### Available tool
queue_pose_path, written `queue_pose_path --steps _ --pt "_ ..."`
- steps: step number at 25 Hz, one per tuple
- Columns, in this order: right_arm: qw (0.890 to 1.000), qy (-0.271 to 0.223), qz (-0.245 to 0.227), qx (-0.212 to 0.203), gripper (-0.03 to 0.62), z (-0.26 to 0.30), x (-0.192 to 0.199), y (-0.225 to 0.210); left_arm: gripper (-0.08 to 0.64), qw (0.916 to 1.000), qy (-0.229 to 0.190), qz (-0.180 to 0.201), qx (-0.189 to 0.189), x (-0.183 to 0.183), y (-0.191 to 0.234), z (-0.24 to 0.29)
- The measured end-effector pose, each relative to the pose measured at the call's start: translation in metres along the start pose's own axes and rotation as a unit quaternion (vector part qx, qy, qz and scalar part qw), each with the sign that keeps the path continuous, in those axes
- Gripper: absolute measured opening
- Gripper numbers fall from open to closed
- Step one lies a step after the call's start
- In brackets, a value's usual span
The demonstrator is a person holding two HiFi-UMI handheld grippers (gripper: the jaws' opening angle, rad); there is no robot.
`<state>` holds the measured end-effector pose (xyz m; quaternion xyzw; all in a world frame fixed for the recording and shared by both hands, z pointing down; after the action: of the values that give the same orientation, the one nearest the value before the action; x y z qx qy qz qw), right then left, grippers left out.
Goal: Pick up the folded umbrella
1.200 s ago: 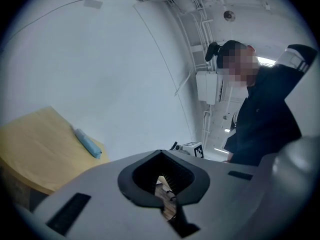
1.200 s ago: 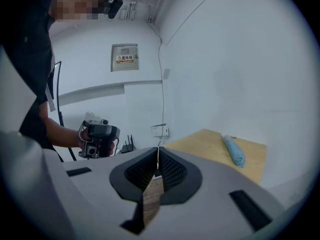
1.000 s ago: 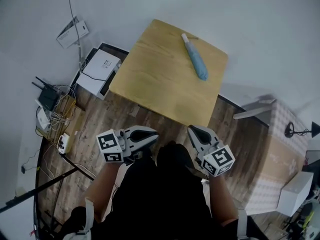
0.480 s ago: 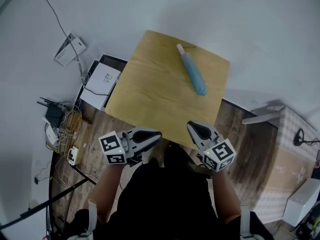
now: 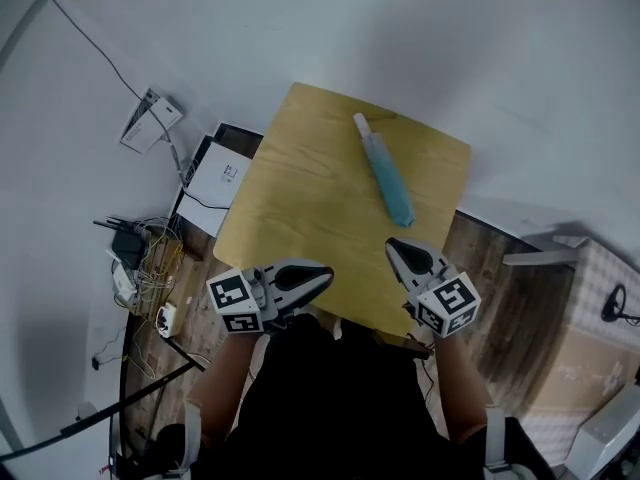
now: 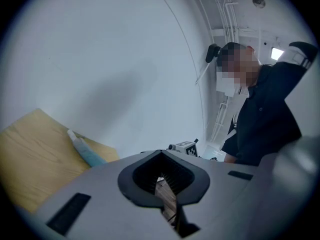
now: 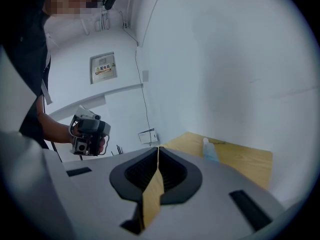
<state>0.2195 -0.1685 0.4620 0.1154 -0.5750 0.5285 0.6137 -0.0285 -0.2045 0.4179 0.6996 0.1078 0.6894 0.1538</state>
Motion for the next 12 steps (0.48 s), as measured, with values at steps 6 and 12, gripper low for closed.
queue_pose_path --steps 6,12 --pt "1.0 0.007 0.004 0.0 0.02 0.02 -0.011 -0.024 0.011 0.9995 0.024 0.015 -0.014 -0.012 0.024 0.008" --pt "0.999 0.009 0.014 0.04 0.02 0.052 -0.025 -0.035 0.011 0.9985 0.048 0.021 -0.015 -0.007 0.079 -0.004"
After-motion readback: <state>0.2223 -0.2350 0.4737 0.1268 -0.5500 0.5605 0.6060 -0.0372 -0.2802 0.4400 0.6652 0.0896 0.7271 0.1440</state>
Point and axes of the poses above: the fingertips, and each gripper's own axes: z forward along the fingers, y to its left, x out of its underside, the point moved 9 cm from there along -z, backward along the fingers, and after that the axes turned 13 degrees about z, right-handed, at the moved point
